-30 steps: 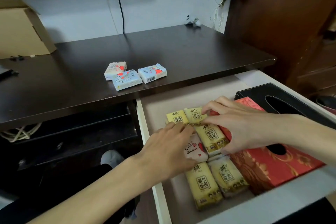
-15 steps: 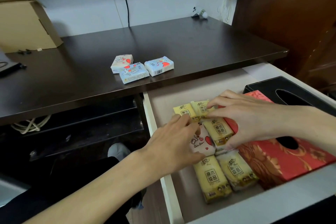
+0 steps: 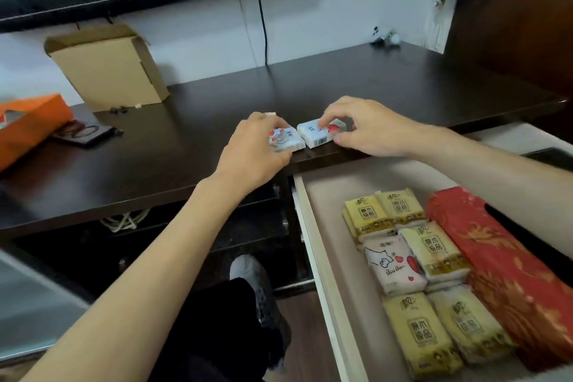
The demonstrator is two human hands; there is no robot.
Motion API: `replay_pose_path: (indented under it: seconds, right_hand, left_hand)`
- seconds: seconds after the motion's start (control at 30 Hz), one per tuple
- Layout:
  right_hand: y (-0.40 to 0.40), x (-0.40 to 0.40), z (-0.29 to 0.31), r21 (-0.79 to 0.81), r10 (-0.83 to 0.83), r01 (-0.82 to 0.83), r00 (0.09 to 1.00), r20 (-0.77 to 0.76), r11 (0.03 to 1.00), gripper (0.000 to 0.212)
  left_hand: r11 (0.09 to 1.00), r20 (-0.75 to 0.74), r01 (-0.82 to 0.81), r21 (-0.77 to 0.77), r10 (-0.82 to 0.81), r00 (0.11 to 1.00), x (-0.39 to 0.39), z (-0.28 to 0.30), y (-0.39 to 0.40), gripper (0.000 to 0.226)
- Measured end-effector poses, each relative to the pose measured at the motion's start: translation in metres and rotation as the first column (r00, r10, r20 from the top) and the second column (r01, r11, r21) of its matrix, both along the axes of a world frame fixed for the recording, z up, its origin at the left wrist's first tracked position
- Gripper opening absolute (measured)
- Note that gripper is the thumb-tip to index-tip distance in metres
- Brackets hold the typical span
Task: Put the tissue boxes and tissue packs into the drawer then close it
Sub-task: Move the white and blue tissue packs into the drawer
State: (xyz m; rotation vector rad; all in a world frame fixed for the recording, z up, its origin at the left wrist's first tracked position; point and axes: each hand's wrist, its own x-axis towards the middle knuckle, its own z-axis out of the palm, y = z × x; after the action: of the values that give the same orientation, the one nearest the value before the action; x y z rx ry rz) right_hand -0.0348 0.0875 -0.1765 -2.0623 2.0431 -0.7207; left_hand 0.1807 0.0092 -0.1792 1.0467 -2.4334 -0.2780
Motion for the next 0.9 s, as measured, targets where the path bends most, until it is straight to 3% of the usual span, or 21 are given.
replay_pose_path:
  seconds: [0.17,0.23,0.3,0.43,0.53,0.67,0.8,0.9]
  right_hand:
    - [-0.018,0.0,-0.008,0.06,-0.028,0.027,1.0,0.009,0.998,0.042]
    - [-0.015,-0.007,-0.007,0.026,-0.069,0.072,0.989,-0.128,0.997,0.038]
    - [-0.007,-0.014,-0.007,0.0,-0.117,0.122,0.956,-0.268,0.993,0.037]
    - [0.005,-0.026,-0.009,-0.005,-0.113,0.119,0.924,-0.364,0.993,0.055]
    - [0.006,-0.029,-0.007,-0.014,-0.104,0.105,0.945,-0.31,0.994,0.062]
    - [-0.003,-0.029,-0.004,0.069,-0.042,0.056,0.98,-0.196,0.996,0.05]
    - [-0.01,-0.028,0.0,0.11,0.001,-0.004,1.0,0.02,0.994,0.034]
    - [0.001,-0.029,0.004,0.061,-0.012,0.011,1.0,0.014,0.998,0.039]
  left_hand:
    - [0.995,0.104,-0.051,-0.081,0.06,0.993,0.006,-0.022,-0.006,0.047]
    - [0.99,0.123,-0.026,-0.138,0.043,0.991,0.005,-0.02,-0.005,0.045]
    - [0.996,0.114,-0.009,-0.092,0.02,0.993,0.002,-0.018,-0.002,0.05]
    - [1.0,0.166,0.002,-0.014,0.0,0.986,-0.007,-0.019,0.001,0.059]
    - [0.998,0.118,0.02,-0.059,-0.012,0.993,-0.011,-0.011,-0.005,0.047]
    - [0.996,0.096,0.042,-0.084,-0.034,0.995,-0.014,-0.012,-0.008,0.044]
    - [0.999,0.071,0.038,-0.016,-0.037,0.997,-0.015,-0.015,-0.009,0.04]
    - [0.998,0.046,0.053,0.03,-0.054,0.997,-0.014,-0.012,-0.003,0.042]
